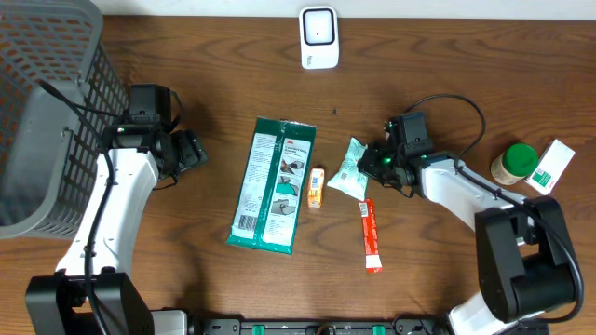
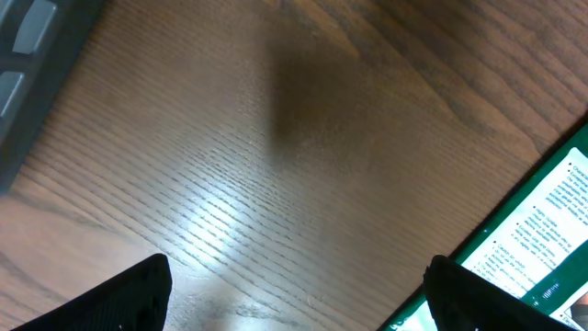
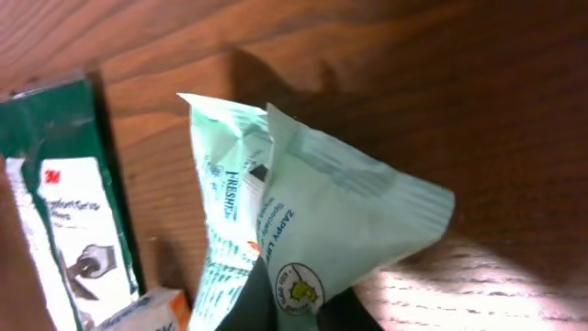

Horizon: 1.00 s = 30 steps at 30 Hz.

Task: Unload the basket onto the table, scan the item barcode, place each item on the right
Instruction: 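Grasp the corner of the wipes pouch with the right gripper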

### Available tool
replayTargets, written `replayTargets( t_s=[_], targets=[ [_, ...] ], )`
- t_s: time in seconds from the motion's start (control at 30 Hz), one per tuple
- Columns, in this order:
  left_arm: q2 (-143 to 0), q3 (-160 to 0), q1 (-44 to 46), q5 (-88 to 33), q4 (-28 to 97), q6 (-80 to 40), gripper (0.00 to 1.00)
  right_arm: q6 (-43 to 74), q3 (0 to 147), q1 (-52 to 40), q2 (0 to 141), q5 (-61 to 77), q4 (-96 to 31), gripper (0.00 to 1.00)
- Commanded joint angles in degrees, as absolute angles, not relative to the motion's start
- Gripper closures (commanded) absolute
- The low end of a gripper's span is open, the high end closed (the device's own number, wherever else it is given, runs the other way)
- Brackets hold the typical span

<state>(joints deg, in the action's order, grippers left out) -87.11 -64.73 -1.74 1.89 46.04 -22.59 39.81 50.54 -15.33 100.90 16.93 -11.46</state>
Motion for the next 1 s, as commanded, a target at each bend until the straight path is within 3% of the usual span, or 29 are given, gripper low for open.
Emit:
replayTargets(
  t_s=[0.0,0.43,0.97],
  targets=[
    [-87.0,-65.0,-1.9,2.8,46.0,-22.3,0.11,35.8,48.8,-14.7,100.4,16.3,-12.3,0.99],
    [-87.0,-65.0,-1.9,2.8,46.0,-22.3,0.11,6.1,48.8,-10.4,76.7,24.9,-19.6,0.99],
    [-87.0,-65.0,-1.9,2.8,46.0,-22.3,0.11,2.0,48.8,-10.4,71.5,24.9,-25.8,0.99]
  ],
)
